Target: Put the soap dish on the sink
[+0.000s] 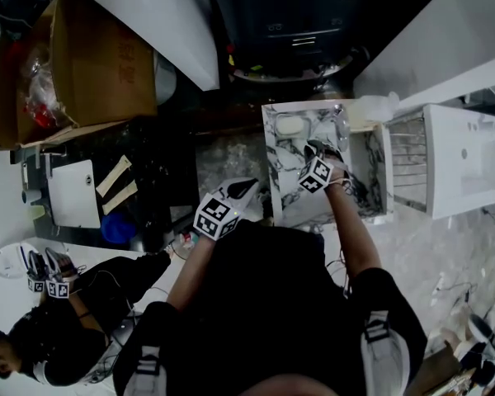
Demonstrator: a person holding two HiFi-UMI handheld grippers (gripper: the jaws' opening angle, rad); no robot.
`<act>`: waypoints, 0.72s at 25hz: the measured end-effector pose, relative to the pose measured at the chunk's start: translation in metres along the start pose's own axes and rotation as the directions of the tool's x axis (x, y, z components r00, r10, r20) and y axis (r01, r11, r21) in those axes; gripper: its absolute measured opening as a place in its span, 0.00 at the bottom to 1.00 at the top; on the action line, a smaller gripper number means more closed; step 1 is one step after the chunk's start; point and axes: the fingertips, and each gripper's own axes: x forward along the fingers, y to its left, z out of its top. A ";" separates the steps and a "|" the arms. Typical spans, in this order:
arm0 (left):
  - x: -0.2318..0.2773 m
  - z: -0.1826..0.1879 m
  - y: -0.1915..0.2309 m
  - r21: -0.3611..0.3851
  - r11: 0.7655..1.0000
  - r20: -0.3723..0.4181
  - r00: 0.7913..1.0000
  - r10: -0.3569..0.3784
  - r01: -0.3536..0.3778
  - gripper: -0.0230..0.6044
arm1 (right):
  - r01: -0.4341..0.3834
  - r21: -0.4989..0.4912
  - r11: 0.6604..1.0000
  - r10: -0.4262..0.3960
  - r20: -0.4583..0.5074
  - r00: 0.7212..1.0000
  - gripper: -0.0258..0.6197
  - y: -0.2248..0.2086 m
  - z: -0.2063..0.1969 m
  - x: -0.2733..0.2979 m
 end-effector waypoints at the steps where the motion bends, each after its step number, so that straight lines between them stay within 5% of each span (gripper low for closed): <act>1: -0.001 0.000 0.000 -0.001 1.000 0.002 1.000 0.003 -0.003 0.03 | -0.002 0.003 1.000 0.002 0.001 1.000 0.11 -0.001 0.002 0.002; 18: 0.000 -0.002 -0.009 -0.015 0.999 0.005 0.999 0.040 -0.040 0.03 | -0.004 0.105 0.994 0.000 0.035 0.999 0.10 -0.013 0.004 0.007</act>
